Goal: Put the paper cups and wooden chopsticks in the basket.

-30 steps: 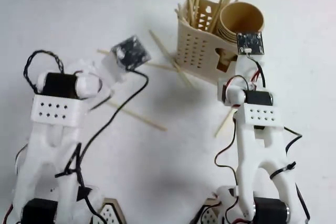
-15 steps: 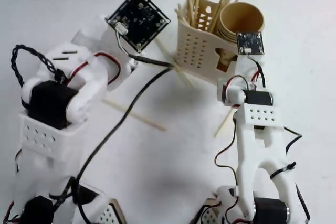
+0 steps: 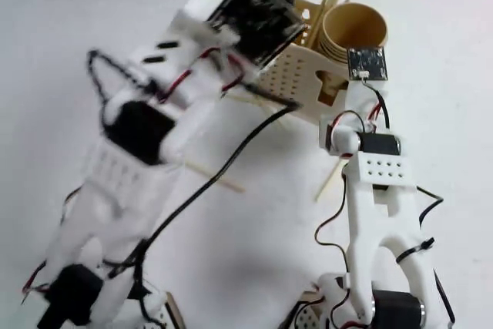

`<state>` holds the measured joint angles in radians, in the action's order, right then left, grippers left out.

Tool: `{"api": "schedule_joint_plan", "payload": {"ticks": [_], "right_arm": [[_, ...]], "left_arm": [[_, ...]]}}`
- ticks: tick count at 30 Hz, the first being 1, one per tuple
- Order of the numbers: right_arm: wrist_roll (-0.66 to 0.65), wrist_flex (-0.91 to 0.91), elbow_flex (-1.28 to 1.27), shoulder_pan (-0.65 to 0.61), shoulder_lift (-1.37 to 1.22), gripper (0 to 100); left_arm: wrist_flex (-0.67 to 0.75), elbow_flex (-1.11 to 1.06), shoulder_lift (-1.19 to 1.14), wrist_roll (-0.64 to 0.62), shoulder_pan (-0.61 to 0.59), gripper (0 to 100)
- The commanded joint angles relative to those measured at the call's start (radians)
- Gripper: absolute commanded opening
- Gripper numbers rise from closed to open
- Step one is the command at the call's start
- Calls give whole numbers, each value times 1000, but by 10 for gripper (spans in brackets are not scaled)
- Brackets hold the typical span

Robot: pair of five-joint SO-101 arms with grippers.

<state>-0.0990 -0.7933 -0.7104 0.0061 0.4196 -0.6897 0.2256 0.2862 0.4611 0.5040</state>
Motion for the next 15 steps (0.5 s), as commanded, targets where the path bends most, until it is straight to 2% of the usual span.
{"api": "schedule_joint_plan", "payload": {"ticks": [1,8,12,15], "right_arm": [[2,15,12,8,50,21],[0,15,12,4,50,21],[0,22,11,4,50,21],[0,42,8,7,44,21]], "left_arm": [[178,46,-53,-15,30,22],[364,44,-151,-23,79,22],[442,44,-197,-135,79,22],[451,44,-242,-166,77,22]]}}
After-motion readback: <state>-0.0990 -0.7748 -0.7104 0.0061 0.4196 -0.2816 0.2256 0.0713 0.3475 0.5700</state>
